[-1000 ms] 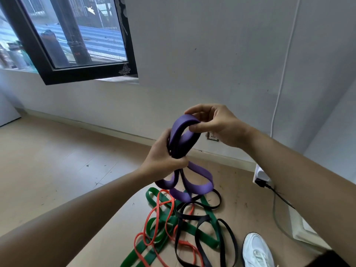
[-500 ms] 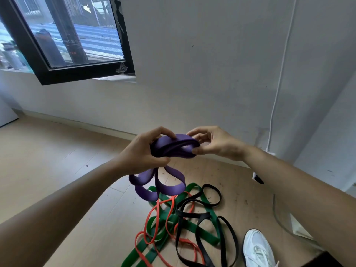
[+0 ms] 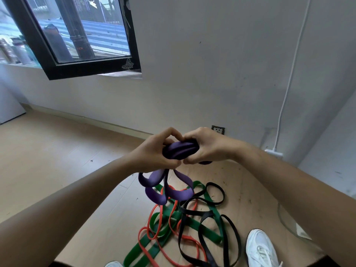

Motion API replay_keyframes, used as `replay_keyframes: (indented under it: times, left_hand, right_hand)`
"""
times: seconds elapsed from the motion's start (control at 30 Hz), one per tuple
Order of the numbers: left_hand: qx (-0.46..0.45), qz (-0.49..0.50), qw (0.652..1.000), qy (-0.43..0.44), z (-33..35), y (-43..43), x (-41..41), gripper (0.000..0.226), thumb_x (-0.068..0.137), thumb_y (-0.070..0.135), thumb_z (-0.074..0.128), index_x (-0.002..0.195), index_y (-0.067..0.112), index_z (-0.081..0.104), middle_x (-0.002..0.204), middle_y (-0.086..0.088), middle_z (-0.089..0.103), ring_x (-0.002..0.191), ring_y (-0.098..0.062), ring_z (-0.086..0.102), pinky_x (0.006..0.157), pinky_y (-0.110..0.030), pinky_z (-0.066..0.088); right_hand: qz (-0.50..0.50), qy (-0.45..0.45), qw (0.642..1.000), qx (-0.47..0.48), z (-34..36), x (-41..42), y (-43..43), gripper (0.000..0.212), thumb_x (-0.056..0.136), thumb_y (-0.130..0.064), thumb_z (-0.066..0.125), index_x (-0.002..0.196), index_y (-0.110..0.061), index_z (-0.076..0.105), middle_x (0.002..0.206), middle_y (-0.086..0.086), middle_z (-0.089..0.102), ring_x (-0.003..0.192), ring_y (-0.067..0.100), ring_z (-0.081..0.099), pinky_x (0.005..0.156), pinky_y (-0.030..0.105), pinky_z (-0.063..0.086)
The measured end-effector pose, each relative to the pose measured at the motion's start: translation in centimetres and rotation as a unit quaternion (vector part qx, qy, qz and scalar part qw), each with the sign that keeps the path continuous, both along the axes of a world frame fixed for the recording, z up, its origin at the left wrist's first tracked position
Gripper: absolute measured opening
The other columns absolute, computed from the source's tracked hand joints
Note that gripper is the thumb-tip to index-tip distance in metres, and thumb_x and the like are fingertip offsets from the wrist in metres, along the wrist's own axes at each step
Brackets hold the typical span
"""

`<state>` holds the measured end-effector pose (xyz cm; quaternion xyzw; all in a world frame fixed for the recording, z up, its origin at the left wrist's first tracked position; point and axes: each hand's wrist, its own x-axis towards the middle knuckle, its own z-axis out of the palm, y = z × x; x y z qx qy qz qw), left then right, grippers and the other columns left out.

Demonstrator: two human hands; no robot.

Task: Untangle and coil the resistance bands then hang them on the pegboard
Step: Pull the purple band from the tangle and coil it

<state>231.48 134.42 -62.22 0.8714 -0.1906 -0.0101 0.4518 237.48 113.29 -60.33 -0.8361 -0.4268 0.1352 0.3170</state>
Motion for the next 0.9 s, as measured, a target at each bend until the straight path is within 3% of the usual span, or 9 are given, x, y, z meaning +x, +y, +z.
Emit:
replay_keyframes:
  times: [0.1, 0.2, 0.33, 0.4, 0.57, 0.7, 0.8, 0.9]
  left_hand:
    - [0.014, 0.012, 1.000, -0.002, -0.4, -0.1, 0.3, 0.055, 0.074, 0.003, 0.081, 0.114, 0.022, 0.049, 0.090, -0.003, 0.077, 0.077, -0.025, 0.073, 0.073, -0.041, 0.062]
    - [0.040, 0.019, 0.999, 0.006, -1.4, -0.4, 0.7, 0.051, 0.074, 0.012, 0.084, 0.113, 0.020, 0.053, 0.090, -0.003, 0.078, 0.077, -0.023, 0.074, 0.076, -0.042, 0.062]
    - [0.061, 0.035, 0.996, 0.059, -3.0, -0.5, 1.5, 0.034, 0.074, 0.018, 0.081, 0.105, 0.019, 0.067, 0.079, -0.004, 0.070, 0.067, -0.015, 0.064, 0.068, -0.033, 0.054]
    - [0.088, 0.027, 0.993, 0.074, -3.9, -0.3, 2.1, 0.034, 0.074, 0.021, 0.080, 0.106, 0.018, 0.068, 0.082, -0.011, 0.067, 0.067, -0.023, 0.061, 0.067, -0.036, 0.053]
    - [0.133, 0.046, 0.987, 0.081, -6.4, 0.6, 5.0, 0.049, 0.070, 0.027, 0.082, 0.115, 0.027, 0.064, 0.091, 0.001, 0.072, 0.081, -0.019, 0.071, 0.077, -0.041, 0.062]
    - [0.119, 0.061, 0.984, 0.117, -9.0, 0.8, 9.1, 0.046, 0.070, 0.018, 0.083, 0.106, 0.026, 0.056, 0.089, 0.001, 0.074, 0.079, -0.020, 0.073, 0.079, -0.042, 0.063]
    - [0.159, 0.046, 0.979, 0.123, -11.6, 0.6, 13.3, 0.041, 0.064, 0.029, 0.079, 0.099, 0.028, 0.057, 0.084, 0.001, 0.073, 0.077, -0.023, 0.071, 0.078, -0.048, 0.061]
    - [0.231, 0.029, 0.967, 0.106, -14.8, 0.1, 17.9, 0.036, 0.064, 0.037, 0.077, 0.093, 0.032, 0.057, 0.081, 0.002, 0.070, 0.074, -0.022, 0.065, 0.070, -0.043, 0.058]
  right_hand:
    - [-0.015, -0.014, 1.000, -0.010, 0.0, 0.2, -0.2, 0.023, 0.074, -0.023, 0.082, 0.093, -0.023, 0.068, 0.076, -0.001, 0.068, 0.065, 0.012, 0.065, 0.062, 0.034, 0.052]
    - [-0.018, -0.033, 0.998, -0.043, -0.3, 0.5, -0.2, 0.022, 0.073, -0.029, 0.082, 0.091, -0.026, 0.069, 0.076, -0.003, 0.068, 0.067, 0.011, 0.065, 0.064, 0.035, 0.052]
    - [-0.016, 0.012, 0.999, -0.043, -0.9, 1.5, -0.6, 0.018, 0.078, -0.024, 0.081, 0.093, -0.023, 0.072, 0.078, 0.000, 0.069, 0.066, 0.011, 0.063, 0.064, 0.034, 0.050]
    - [-0.020, 0.053, 0.998, -0.038, -1.8, 2.5, -1.1, 0.019, 0.080, -0.022, 0.081, 0.097, -0.021, 0.074, 0.081, 0.003, 0.070, 0.068, 0.014, 0.064, 0.065, 0.033, 0.050]
    - [-0.086, 0.075, 0.993, -0.028, -5.7, 5.3, -1.2, 0.045, 0.077, -0.018, 0.083, 0.114, -0.020, 0.059, 0.089, 0.003, 0.072, 0.071, 0.011, 0.067, 0.062, 0.023, 0.051]
    - [-0.125, 0.031, 0.991, -0.025, -9.9, 8.0, -0.8, 0.040, 0.072, -0.014, 0.079, 0.101, -0.020, 0.052, 0.089, 0.003, 0.065, 0.070, 0.012, 0.061, 0.059, 0.022, 0.049]
    - [-0.156, 0.017, 0.987, -0.031, -13.8, 10.7, -1.0, 0.032, 0.073, -0.017, 0.079, 0.095, -0.021, 0.056, 0.083, -0.001, 0.064, 0.071, 0.012, 0.061, 0.060, 0.026, 0.049]
    - [-0.202, -0.034, 0.978, -0.030, -18.3, 13.8, -1.2, 0.025, 0.071, -0.028, 0.079, 0.088, -0.023, 0.062, 0.083, -0.005, 0.061, 0.075, 0.014, 0.057, 0.064, 0.029, 0.044]
